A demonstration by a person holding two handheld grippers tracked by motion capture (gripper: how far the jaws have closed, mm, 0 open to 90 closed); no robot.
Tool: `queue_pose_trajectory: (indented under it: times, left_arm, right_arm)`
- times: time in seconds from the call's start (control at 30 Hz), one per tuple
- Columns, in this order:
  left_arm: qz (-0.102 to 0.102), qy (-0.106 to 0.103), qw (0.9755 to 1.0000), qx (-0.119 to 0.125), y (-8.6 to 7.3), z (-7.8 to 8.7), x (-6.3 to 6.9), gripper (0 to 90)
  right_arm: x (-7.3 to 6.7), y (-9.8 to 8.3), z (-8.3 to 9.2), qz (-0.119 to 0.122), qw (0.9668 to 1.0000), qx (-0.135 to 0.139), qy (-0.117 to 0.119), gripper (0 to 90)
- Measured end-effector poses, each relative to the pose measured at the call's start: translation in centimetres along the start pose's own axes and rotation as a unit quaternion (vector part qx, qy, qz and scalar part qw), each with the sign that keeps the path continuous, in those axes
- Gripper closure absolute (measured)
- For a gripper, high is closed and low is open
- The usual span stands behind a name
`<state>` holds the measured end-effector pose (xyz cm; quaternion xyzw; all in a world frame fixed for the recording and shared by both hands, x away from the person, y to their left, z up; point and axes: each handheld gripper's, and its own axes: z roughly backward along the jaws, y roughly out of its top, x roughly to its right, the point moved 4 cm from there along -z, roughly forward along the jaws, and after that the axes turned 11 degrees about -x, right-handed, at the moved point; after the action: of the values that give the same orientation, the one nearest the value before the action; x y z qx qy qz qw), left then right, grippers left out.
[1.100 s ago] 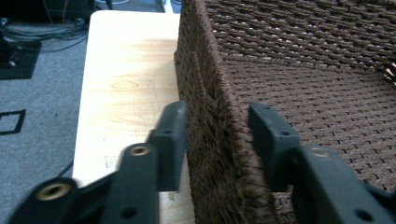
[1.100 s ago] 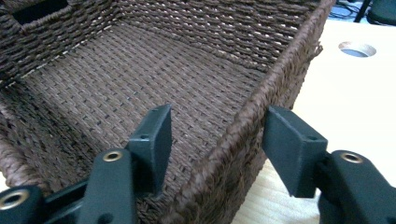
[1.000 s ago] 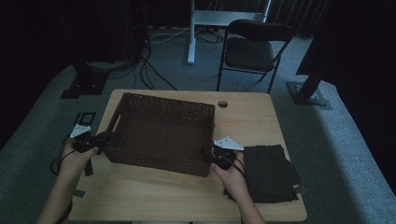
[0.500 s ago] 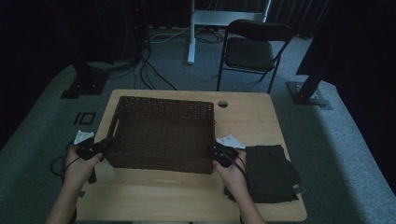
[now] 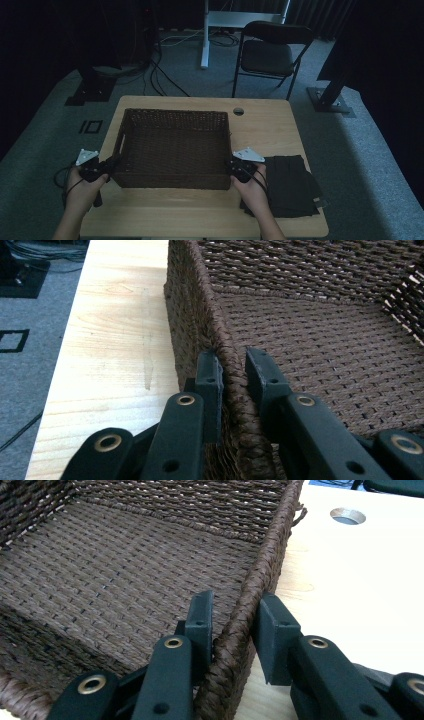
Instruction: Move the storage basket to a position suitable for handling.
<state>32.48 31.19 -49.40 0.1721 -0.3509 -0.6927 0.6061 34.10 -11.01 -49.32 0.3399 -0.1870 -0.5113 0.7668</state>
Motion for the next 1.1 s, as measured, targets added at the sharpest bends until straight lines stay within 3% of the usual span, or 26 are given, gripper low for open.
queue_pose_trajectory:
  times: [0.73,0.8,0.87,0.93,0.97,1.1]
  left_arm:
    - [-0.010,-0.010,0.9999,-0.002,-0.9,1.0,-0.5,77.6]
    - [-0.014,-0.013,0.9998,-0.004,-0.9,1.0,-0.6,76.4]
    - [-0.020,-0.015,0.9997,-0.002,-0.9,1.0,-0.6,73.0]
    - [-0.023,-0.017,0.9996,-0.002,-0.8,1.1,-0.7,70.6]
    - [-0.025,-0.022,0.9995,0.000,-0.8,1.1,-0.7,70.6]
    - [-0.033,-0.022,0.9992,0.007,-0.2,1.4,-0.7,55.4]
  right_arm:
    - [-1.3,-1.3,1.1,-0.017,0.9998,0.008,0.009,69.3]
    - [-1.2,-1.2,1.1,-0.020,0.9996,0.011,0.019,66.7]
    - [-1.0,-1.1,1.0,-0.003,0.9996,0.015,0.023,58.2]
    - [-0.8,-0.9,1.1,0.001,0.9993,0.030,0.023,56.8]
    - [-0.6,-0.8,1.3,0.001,0.9990,0.039,0.025,51.7]
    - [0.0,0.3,1.9,0.013,0.9963,0.077,0.037,38.3]
